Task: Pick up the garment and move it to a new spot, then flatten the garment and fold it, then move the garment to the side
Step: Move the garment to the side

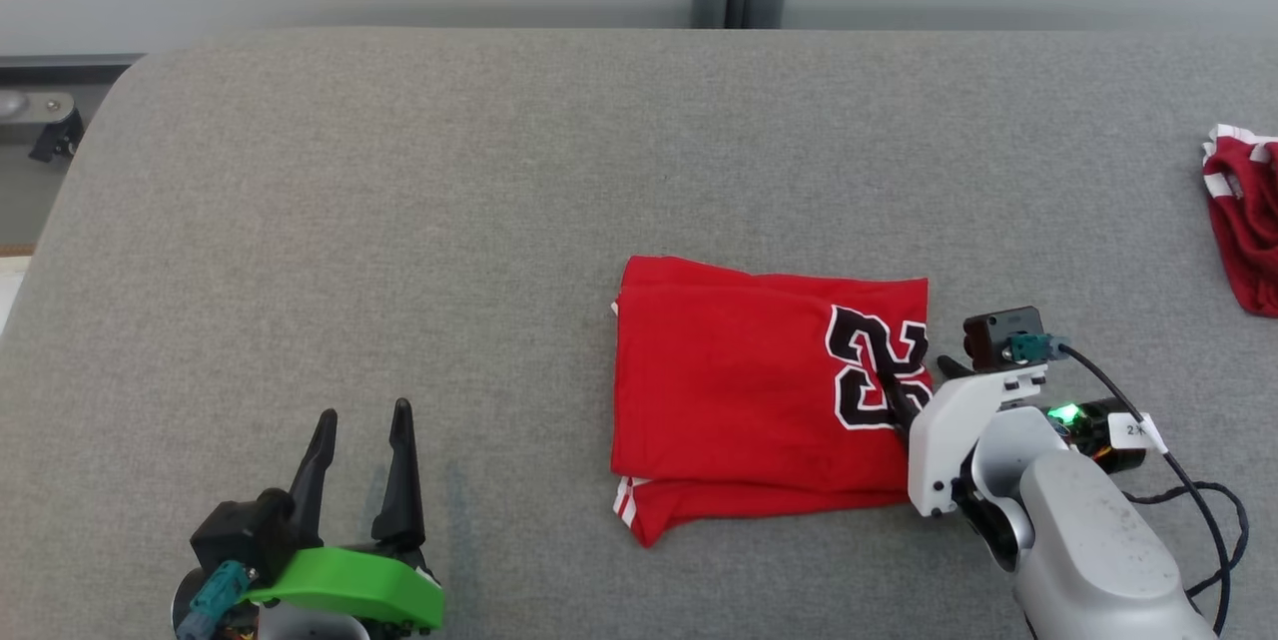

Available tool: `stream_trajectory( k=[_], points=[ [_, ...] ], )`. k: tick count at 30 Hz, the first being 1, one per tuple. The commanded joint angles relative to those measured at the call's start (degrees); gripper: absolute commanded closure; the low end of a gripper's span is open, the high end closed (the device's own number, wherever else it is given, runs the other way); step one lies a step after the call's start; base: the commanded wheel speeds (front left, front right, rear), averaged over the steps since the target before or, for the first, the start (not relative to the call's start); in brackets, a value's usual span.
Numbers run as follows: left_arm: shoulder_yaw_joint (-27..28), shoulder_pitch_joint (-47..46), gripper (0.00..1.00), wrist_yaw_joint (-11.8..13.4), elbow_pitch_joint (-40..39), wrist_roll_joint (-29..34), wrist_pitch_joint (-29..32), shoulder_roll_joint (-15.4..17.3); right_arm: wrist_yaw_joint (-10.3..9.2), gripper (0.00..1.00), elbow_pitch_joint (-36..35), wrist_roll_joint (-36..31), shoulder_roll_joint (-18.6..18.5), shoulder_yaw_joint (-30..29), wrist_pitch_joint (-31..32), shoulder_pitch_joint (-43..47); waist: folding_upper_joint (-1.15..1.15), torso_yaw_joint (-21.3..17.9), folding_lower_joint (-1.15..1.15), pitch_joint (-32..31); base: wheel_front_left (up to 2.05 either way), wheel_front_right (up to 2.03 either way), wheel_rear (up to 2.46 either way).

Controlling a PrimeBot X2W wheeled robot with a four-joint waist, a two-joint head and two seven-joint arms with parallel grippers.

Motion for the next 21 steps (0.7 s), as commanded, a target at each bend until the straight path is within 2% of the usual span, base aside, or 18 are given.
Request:
stream_trajectory(
  k=[1,2,3,4,13,21],
  points=[
    [0.3,-0.9,0.0,-0.3,0.1,0.3,-0.2,-0.3,-0.02,0.65,1.1,0.8,-0.1,1.0,0.9,-0.1,0.0,-0.2,0.0,0.2,0.0,0.0,0.0],
    [0.3,-1.0,0.0,-0.3,0.2,0.3,-0.2,-0.3,-0.02,0.82,1.5,1.3,0.0,1.6,1.3,-0.4,0.0,-0.3,0.0,0.2,0.0,0.0,0.0],
    [0.3,-1.0,0.0,-0.4,0.2,0.4,-0.2,-0.3,-0.02,0.82,1.8,1.7,0.0,2.2,1.6,-0.7,0.0,-0.4,0.0,0.3,0.0,0.0,0.0],
    [0.3,-1.1,0.0,-0.4,0.3,0.4,-0.2,-0.3,-0.02,1.0,2.1,1.9,0.0,2.6,1.8,-1.1,0.0,-0.6,0.0,0.4,0.0,0.0,0.0],
    [0.9,-2.0,0.0,-0.6,-0.7,1.1,-0.2,-0.6,-0.05,1.0,1.7,0.1,-0.6,1.5,-0.8,-6.4,0.0,-3.9,0.0,1.9,0.0,0.0,0.0],
    [0.7,-3.3,0.0,-0.8,-2.1,2.1,-0.2,-0.7,-0.05,1.0,-1.8,-3.0,-5.1,-2.7,-1.5,-9.9,0.0,-10.8,0.0,4.8,0.0,0.0,0.0]
  ],
)
